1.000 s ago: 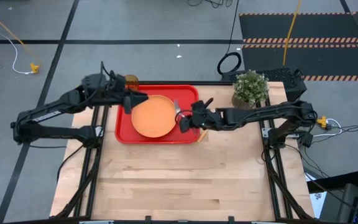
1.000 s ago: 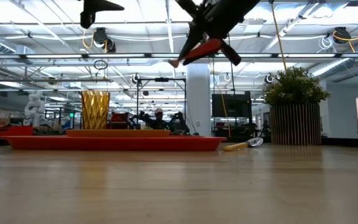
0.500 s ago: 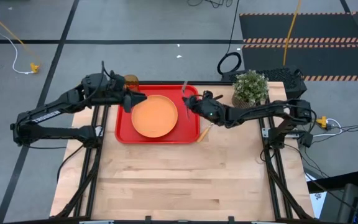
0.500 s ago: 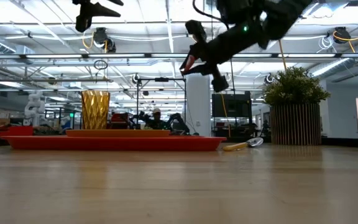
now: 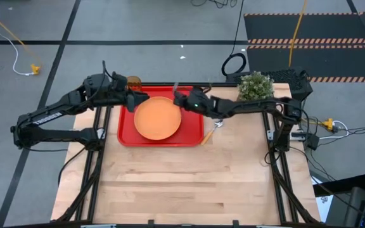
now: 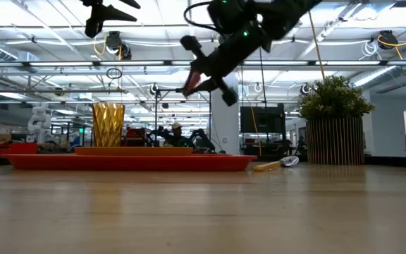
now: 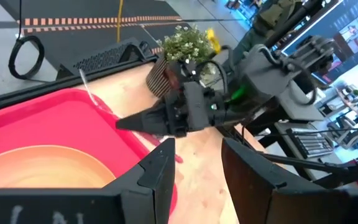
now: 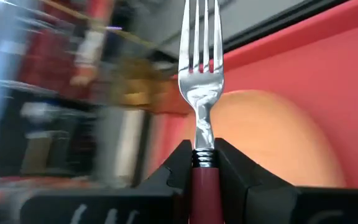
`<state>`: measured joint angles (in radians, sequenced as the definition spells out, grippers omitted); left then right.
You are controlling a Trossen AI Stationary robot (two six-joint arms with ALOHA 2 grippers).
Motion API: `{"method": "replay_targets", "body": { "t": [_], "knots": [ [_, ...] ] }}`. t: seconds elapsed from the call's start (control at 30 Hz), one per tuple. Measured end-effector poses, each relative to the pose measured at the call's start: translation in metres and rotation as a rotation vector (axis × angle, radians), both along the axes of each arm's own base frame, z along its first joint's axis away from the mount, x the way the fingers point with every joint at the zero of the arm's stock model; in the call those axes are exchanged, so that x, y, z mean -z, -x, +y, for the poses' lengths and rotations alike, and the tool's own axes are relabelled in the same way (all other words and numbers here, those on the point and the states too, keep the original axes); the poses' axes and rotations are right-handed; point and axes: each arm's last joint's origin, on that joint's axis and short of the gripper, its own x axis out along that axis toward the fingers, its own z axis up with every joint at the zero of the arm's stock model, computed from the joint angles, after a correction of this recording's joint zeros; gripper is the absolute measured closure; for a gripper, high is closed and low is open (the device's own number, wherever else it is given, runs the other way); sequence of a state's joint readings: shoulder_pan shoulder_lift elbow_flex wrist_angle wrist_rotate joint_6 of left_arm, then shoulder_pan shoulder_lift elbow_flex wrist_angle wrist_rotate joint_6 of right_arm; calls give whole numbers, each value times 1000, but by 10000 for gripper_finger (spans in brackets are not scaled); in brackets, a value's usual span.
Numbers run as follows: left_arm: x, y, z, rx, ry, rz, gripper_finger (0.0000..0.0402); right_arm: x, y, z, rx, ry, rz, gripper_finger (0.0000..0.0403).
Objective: Pick and place plate/cup/fork/spoon on tray
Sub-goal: Put the pink fork on the red tray to the right of the orange plate
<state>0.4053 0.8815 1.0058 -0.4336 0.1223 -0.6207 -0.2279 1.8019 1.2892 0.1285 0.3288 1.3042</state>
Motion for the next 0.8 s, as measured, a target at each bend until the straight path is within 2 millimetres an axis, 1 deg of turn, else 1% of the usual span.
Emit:
{"method": "replay_targets", "body": {
  "t": [0.03,0.1,0.17,0.23,0.37,0.43,0.53,0.8],
  "knots": [
    [0,0,0,-1,3,1,270,-3,1,0,14,2,72,369],
    [0,0,0,-4,11,1,270,-10,2,-1,49,9,157,369],
    [1,0,0,-4,11,2,270,-11,4,-2,81,-1,192,369],
    [1,0,0,-3,9,4,270,-10,5,-1,103,-32,187,369],
    [1,0,0,2,-7,11,270,8,2,5,142,-81,239,369],
    [1,0,0,2,-5,12,270,20,-1,9,139,-90,290,369],
    [1,0,0,2,-2,14,270,33,-4,13,124,-94,333,369],
    [1,-1,-2,4,48,0,270,62,-11,14,129,-118,397,369]
  ]
}}
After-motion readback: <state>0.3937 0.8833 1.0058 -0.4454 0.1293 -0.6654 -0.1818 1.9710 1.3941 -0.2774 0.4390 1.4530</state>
